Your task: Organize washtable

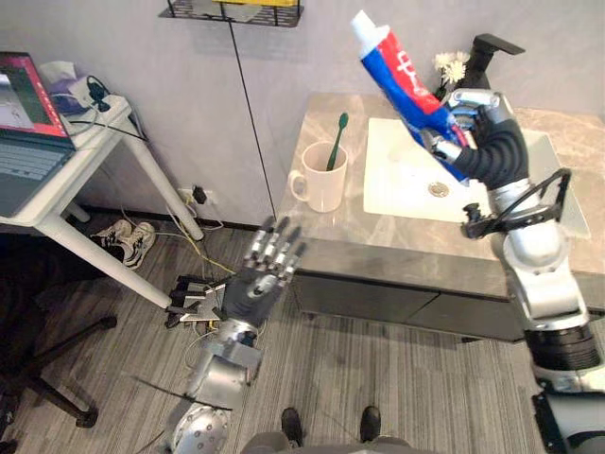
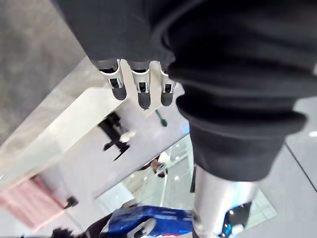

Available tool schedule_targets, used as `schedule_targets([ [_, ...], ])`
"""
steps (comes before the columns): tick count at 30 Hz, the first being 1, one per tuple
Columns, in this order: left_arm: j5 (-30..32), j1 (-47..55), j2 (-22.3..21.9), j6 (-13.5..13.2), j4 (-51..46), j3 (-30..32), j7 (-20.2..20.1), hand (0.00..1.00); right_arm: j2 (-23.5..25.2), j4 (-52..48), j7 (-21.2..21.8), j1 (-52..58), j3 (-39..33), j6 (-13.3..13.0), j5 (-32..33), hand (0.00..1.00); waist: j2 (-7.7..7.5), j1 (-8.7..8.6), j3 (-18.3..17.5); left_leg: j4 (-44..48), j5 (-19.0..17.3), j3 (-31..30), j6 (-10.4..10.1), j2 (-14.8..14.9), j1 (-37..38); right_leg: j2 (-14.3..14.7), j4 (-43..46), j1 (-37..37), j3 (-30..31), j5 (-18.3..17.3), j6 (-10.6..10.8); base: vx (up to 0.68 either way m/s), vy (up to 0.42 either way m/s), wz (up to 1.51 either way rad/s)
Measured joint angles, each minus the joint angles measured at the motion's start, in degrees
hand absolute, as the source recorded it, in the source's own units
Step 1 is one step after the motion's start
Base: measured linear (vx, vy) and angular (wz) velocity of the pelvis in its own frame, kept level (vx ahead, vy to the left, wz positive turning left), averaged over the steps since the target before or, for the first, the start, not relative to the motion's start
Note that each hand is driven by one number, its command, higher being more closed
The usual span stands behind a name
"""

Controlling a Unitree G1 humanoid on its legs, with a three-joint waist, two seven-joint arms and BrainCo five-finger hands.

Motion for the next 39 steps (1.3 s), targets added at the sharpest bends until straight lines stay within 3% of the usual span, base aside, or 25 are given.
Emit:
schedule_targets([
  [4,-0.7,-3.83,-0.06,1.1,0.77,-4.6,0.03,0.0,3.99,-2.62,1.9,4.74,7.08,-0.06,-0.6,1.0,-0.25,-0.33,-1.32,-2.21,1.32,-0.6,0.09,-0.37,0.91,-0.09,-0.03,0.21,-0.59,-0.02,0.02,-0.04,0.009,0.07],
  [10,-0.48,-5.66,-0.13,1.56,4.13,-6.11,0.77,0.0,7.06,-2.63,2.94,6.01,7.57,-0.06,-0.99,1.0,-1.18,-1.43,-2.43,-2.6,1.38,-0.24,0.06,-0.37,1.5,-0.02,-0.03,0.32,-0.18,-0.01,0.02,-0.01,0.0,-0.02],
  [20,3.59,-10.84,-2.71,1.71,9.3,-6.08,2.09,0.0,8.84,-2.68,4.24,8.92,9.24,0.11,-0.9,1.0,-1.17,-1.6,-2.49,-2.94,1.37,0.58,0.05,-0.31,1.9,0.11,-0.17,0.25,1.03,0.0,0.03,-0.01,-0.004,-0.04],
  [28,7.34,-11.41,-3.93,1.65,11.02,0.5,2.92,0.0,8.91,-2.98,5.46,10.77,8.55,0.25,0.23,1.0,-1.16,-2.24,-2.49,-3.0,1.36,0.9,0.04,-0.26,2.06,0.18,-0.18,0.21,1.33,0.01,0.04,0.0,-0.002,-0.01],
  [39,7.48,-11.4,-4.79,0.86,11.99,12.03,4.07,0.0,8.91,-3.33,6.64,13.84,4.04,1.45,0.29,1.0,-1.08,-2.26,-2.55,-3.33,1.33,2.34,0.02,-0.26,2.32,0.23,-0.19,-0.36,2.51,0.27,0.33,-0.02,-0.007,-0.06],
])
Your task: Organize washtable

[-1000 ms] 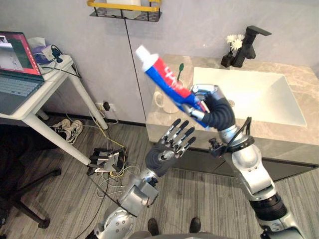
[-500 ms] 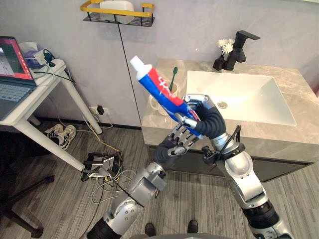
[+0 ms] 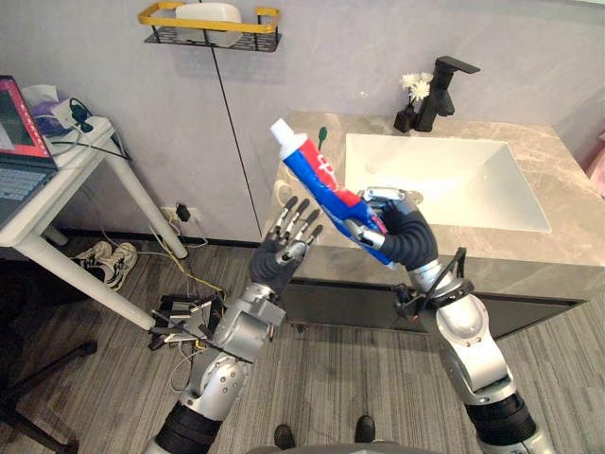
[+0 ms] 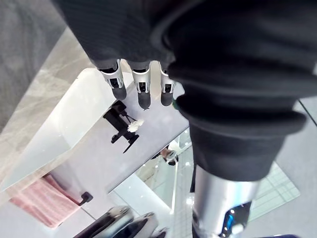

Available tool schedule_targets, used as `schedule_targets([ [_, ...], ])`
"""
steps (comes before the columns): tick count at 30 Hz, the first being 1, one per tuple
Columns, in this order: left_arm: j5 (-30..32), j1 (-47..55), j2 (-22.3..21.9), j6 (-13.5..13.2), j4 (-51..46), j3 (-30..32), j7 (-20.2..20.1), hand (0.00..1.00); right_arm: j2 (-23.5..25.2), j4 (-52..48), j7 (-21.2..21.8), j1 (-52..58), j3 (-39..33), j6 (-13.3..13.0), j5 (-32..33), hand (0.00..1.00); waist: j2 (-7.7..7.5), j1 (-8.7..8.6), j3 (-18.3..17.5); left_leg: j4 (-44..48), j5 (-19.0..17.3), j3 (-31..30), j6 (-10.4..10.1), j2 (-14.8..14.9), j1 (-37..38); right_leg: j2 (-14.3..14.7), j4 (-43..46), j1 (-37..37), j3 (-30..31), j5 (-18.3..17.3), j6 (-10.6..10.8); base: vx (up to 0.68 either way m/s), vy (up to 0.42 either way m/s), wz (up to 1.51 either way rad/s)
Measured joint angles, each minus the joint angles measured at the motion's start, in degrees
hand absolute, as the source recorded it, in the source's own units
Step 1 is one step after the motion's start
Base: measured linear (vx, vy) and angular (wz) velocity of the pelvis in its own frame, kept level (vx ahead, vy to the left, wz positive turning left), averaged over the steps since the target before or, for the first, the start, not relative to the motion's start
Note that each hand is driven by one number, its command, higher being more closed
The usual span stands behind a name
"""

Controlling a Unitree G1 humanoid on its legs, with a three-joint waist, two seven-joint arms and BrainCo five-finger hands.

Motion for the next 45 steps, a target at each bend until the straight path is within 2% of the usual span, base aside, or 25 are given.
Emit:
schedule_targets([
  [5,-0.01,0.28,-0.09,-0.33,0.0,2.73,-0.11,0.0,0.01,-0.05,0.12,1.06,-0.39,0.01,0.0,1.0,0.16,-0.37,-0.23,-0.26,0.0,0.09,0.0,0.0,0.26,0.05,0.0,0.09,0.11,0.0,0.01,0.0,-0.002,-0.01],
  [12,-0.18,1.89,-0.11,-0.24,-0.08,2.78,-0.43,0.0,0.06,-0.04,0.73,2.1,-0.59,0.77,0.01,1.0,0.39,-0.49,-0.55,-0.36,0.01,0.05,0.01,-0.02,0.48,0.05,-0.01,0.26,0.09,0.0,0.01,-0.01,-0.008,0.0],
  [20,-0.31,1.84,-0.14,0.47,-3.91,-1.85,-1.59,0.0,1.31,-0.04,1.45,2.4,-0.73,1.02,0.01,1.0,0.43,-0.47,-0.56,-0.4,0.01,-0.09,0.01,-0.06,0.48,0.02,-0.02,0.27,-0.02,-0.01,0.02,-0.01,-0.004,0.0],
  [31,-0.32,-0.95,-1.69,0.75,-6.33,-6.59,-1.53,0.0,2.05,-0.04,3.41,3.84,3.44,1.21,1.16,1.0,1.1,-0.48,-0.98,-0.4,0.02,-0.76,0.03,-0.14,0.47,-0.07,-0.04,0.59,-0.71,-0.03,0.02,0.0,0.0,0.01],
  [45,-0.25,-3.36,-2.15,0.67,-8.62,-6.93,-1.53,0.0,2.25,0.07,6.28,10.27,6.38,2.34,1.7,1.0,1.09,-0.67,-0.99,-0.44,0.02,-0.23,0.03,-0.14,0.12,-0.04,-0.07,-0.07,-0.15,-0.02,0.03,0.0,0.0,0.0],
])
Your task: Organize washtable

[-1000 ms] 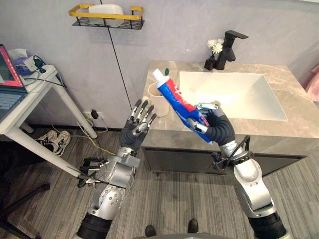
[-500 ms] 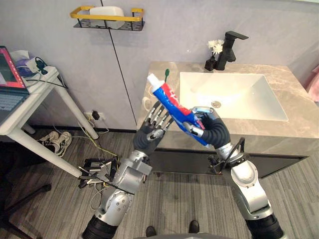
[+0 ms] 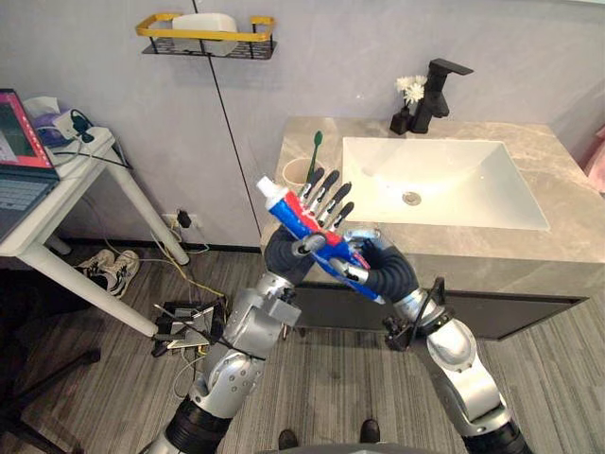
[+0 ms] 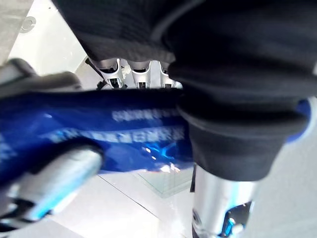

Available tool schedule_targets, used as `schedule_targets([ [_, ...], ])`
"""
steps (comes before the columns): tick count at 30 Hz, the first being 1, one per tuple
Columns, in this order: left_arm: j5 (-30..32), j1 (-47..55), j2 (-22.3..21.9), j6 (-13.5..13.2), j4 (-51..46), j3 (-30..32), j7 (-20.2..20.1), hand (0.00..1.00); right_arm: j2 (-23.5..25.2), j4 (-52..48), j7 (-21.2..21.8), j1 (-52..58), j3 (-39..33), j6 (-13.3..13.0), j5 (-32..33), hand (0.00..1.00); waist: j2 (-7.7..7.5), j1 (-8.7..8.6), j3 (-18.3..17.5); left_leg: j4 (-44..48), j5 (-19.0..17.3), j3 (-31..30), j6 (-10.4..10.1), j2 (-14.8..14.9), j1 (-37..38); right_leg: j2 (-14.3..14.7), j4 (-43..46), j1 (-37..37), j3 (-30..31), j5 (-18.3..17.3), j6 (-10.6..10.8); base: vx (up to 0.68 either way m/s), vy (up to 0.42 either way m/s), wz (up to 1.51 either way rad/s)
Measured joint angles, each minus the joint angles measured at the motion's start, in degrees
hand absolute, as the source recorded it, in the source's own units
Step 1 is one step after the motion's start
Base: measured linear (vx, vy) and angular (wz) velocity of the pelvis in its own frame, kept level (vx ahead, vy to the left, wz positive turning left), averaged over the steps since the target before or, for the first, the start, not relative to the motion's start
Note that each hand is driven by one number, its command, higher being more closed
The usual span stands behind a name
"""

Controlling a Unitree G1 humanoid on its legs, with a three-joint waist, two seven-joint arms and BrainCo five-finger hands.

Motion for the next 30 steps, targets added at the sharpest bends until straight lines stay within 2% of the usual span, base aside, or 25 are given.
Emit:
schedule_targets([
  [5,-0.02,0.0,-0.02,0.01,-0.01,-0.01,0.0,0.0,-0.02,0.01,0.0,0.6,0.0,-0.05,-0.02,1.0,0.0,0.0,0.0,0.01,0.0,0.17,0.0,0.04,0.01,0.03,-0.01,-0.15,0.17,0.0,0.0,0.0,0.0,-0.01],
  [6,-0.02,0.0,-0.03,0.01,-0.02,-0.02,0.0,1.0,-0.02,0.03,-0.01,0.67,0.0,-0.05,-0.02,1.0,0.0,-0.01,0.0,0.01,0.0,0.19,0.0,0.04,0.03,0.04,-0.01,-0.17,0.19,0.0,0.0,0.0,0.0,0.0],
  [21,-2.74,0.26,-0.24,0.16,-0.01,-0.22,-0.07,1.0,0.53,0.19,-0.65,0.72,-0.02,-0.03,-0.22,1.0,-0.08,0.06,0.05,0.0,-0.07,0.93,-0.04,0.15,0.1,0.18,-0.16,-0.78,1.03,0.03,0.04,0.0,-0.004,-0.02],
  [29,-2.86,0.2,-2.37,0.08,0.0,-0.24,-0.11,1.0,1.57,0.25,-0.1,0.88,0.02,0.0,-0.82,1.0,-0.11,-0.09,0.07,-0.01,-0.1,1.67,-0.03,0.18,0.17,0.24,-0.04,-1.06,1.95,0.21,0.23,-0.01,-0.012,-0.05],
  [30,-2.84,0.11,-2.47,0.03,0.01,-0.33,-0.1,1.0,1.77,0.25,-0.09,1.0,0.02,0.0,-0.8,0.0,-0.11,-0.05,0.06,-0.01,-0.1,1.68,-0.03,0.18,0.2,0.25,-0.04,-1.05,1.96,0.21,0.24,0.0,0.0,0.0],
])
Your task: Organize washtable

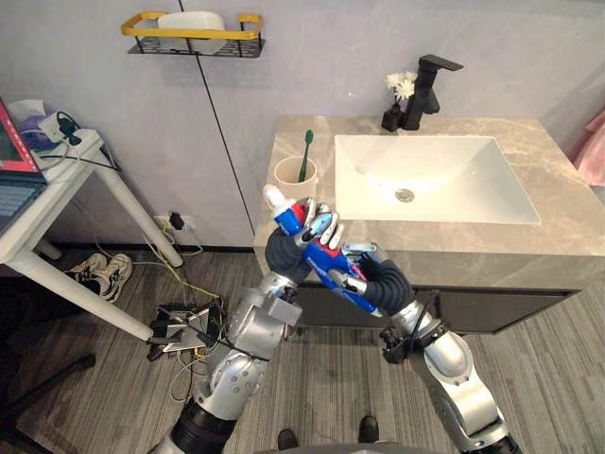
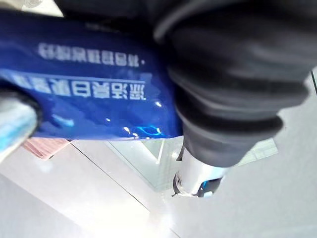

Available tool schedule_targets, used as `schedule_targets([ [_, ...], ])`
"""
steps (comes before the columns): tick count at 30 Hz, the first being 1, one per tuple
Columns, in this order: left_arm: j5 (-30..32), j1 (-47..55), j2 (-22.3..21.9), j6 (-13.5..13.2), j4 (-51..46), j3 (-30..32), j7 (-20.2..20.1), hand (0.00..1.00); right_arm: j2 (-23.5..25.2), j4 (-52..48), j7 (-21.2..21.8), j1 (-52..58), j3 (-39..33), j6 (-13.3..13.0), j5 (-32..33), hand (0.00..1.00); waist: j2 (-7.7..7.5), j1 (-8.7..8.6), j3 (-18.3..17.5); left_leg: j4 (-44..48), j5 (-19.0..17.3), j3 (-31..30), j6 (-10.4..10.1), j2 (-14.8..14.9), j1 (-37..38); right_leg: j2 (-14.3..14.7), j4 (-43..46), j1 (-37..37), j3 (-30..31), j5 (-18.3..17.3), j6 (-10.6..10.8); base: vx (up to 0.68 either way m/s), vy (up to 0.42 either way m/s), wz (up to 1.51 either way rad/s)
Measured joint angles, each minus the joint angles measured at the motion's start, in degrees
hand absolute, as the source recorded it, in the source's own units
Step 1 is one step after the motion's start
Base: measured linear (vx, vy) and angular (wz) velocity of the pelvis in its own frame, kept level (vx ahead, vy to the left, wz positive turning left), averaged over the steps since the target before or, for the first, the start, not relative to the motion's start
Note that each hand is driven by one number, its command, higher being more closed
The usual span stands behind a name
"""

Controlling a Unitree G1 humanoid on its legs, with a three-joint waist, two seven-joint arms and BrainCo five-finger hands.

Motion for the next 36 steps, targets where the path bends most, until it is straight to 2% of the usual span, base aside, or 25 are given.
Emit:
schedule_targets([
  [6,1.48,-6.32,0.35,-0.63,5.03,-1.05,0.07,1.0,1.11,2.89,-0.14,-0.18,-0.07,0.09,3.5,0.0,-0.2,0.15,-0.11,0.01,0.01,0.28,0.01,-0.05,0.19,-0.04,-0.05,0.04,0.17,0.26,0.04,-0.02,-0.009,-0.02],
  [11,7.26,-20.77,3.32,-0.78,12.31,-0.69,0.26,1.0,0.34,3.36,0.47,0.0,1.11,0.97,9.3,0.0,-0.33,-0.15,-0.16,0.03,0.01,1.13,0.03,0.03,0.28,0.08,-0.01,0.0,0.91,0.63,-0.2,-0.02,-0.016,-0.08],
  [16,12.89,-31.25,4.72,-0.77,18.78,-0.71,0.18,1.0,0.27,3.44,1.34,2.57,1.4,0.98,11.0,0.0,-0.35,-0.89,-0.16,0.01,0.01,1.48,0.03,0.03,0.27,0.13,-0.01,-0.06,1.38,0.78,-0.21,-0.01,-0.011,-0.04],
  [18,14.85,-33.25,5.31,-0.77,20.53,-0.71,0.25,1.0,0.25,3.46,1.36,3.29,2.19,0.92,11.5,0.0,-0.37,-1.82,-0.18,0.0,0.01,1.47,0.03,0.04,0.25,0.13,-0.02,-0.08,1.38,0.78,-0.21,0.0,0.0,0.0],
  [21,17.02,-35.23,4.96,-0.77,21.86,-0.7,0.45,1.0,0.25,4.58,1.75,4.86,2.92,0.91,11.47,0.0,-0.41,-1.96,-0.17,0.0,0.01,1.47,0.03,0.04,0.12,0.15,-0.03,-0.2,1.37,0.78,-0.21,0.0,0.0,0.0],
  [23,19.02,-37.66,4.95,-1.19,22.98,-0.37,1.57,1.0,-0.45,5.37,3.51,6.5,4.52,1.43,10.99,0.0,-0.42,-1.88,-0.17,0.0,0.01,1.44,0.03,0.05,0.03,0.15,-0.03,-0.26,1.34,0.78,-0.21,0.0,0.0,0.0],
  [25,20.7,-40.8,4.68,-2.13,24.45,2.0,2.82,1.0,-2.24,5.51,6.43,8.62,9.56,2.54,10.03,0.0,-0.43,-2.08,-0.18,0.0,0.02,1.44,0.04,0.05,-0.28,0.16,-0.02,-0.58,1.35,0.78,-0.21,0.0,0.0,0.0],
  [27,21.26,-42.81,4.69,-3.04,24.9,3.59,3.27,1.0,-1.67,5.84,7.75,10.47,11.92,2.87,9.45,0.0,-0.43,-2.15,-0.18,0.01,0.05,1.43,0.07,0.04,-0.72,0.16,-0.01,-1.06,1.35,0.83,-0.26,0.0,0.0,0.0],
  [28,21.56,-43.18,4.7,-3.85,25.0,3.73,3.87,1.0,-1.2,6.02,7.92,10.96,12.05,3.22,9.07,0.0,-0.48,-2.32,-0.22,0.01,0.06,1.42,0.08,0.01,-0.72,0.13,0.0,-1.05,1.35,0.84,-0.25,0.0,0.0,0.0],
  [31,22.04,-43.28,4.63,-3.98,26.74,3.58,3.78,1.0,-0.24,6.7,7.68,10.66,10.66,3.27,8.97,0.0,-0.95,-3.0,-0.51,0.01,0.06,1.36,0.09,-0.03,-0.73,0.1,-0.01,-1.05,1.31,0.84,-0.25,0.0,0.0,0.0],
  [36,23.07,-43.28,4.65,-3.95,28.62,3.59,3.91,1.0,-0.15,6.7,7.67,10.89,9.61,3.27,8.97,0.0,-1.02,-3.15,-0.56,0.01,0.07,1.35,0.1,-0.03,-0.73,0.11,-0.02,-1.07,1.3,0.83,-0.25,0.0,0.0,0.0],
])
